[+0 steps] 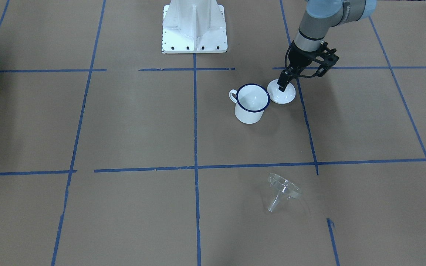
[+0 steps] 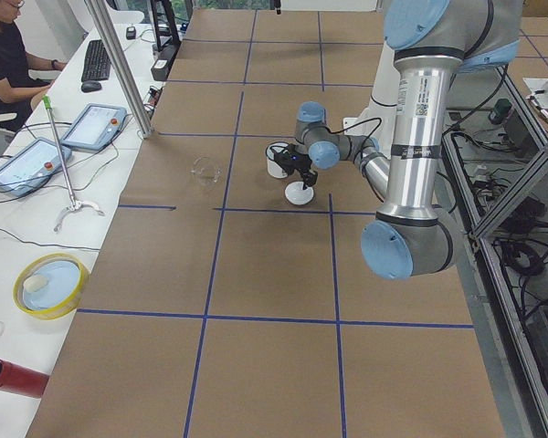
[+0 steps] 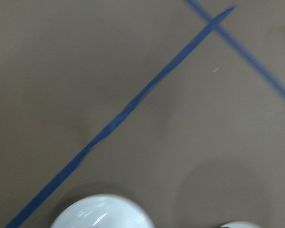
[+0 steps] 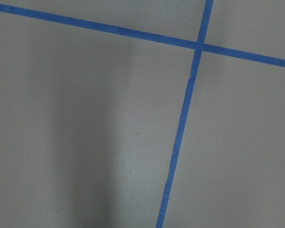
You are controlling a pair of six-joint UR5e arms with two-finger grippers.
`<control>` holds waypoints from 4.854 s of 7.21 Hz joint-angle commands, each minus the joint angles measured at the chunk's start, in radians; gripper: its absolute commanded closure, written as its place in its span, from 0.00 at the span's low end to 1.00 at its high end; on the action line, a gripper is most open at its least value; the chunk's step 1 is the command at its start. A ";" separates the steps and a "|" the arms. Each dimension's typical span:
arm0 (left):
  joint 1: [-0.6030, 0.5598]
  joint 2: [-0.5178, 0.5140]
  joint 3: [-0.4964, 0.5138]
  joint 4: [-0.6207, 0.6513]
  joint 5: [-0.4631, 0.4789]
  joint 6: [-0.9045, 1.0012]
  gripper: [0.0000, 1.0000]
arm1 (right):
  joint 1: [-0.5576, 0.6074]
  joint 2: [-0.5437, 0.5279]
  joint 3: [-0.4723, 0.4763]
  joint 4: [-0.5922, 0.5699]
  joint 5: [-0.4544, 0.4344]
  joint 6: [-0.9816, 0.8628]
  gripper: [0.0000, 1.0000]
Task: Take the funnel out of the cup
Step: 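Move the left gripper down to the white lid's knob, then grasp the lid knob with the left gripper and lift it, then lower the white lid onto the mug's opening with the left gripper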
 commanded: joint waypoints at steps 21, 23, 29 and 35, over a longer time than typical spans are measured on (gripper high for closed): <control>-0.177 -0.298 -0.146 0.467 0.014 0.119 1.00 | 0.000 0.000 0.000 0.000 0.000 -0.001 0.00; -0.166 -0.431 -0.018 0.494 -0.081 0.108 1.00 | 0.000 0.000 0.000 0.000 0.000 -0.001 0.00; -0.148 -0.458 0.067 0.458 -0.101 0.135 1.00 | 0.000 0.000 0.000 0.000 0.000 -0.001 0.00; -0.137 -0.458 0.102 0.422 -0.101 0.135 1.00 | 0.000 0.000 0.000 0.000 0.000 0.000 0.00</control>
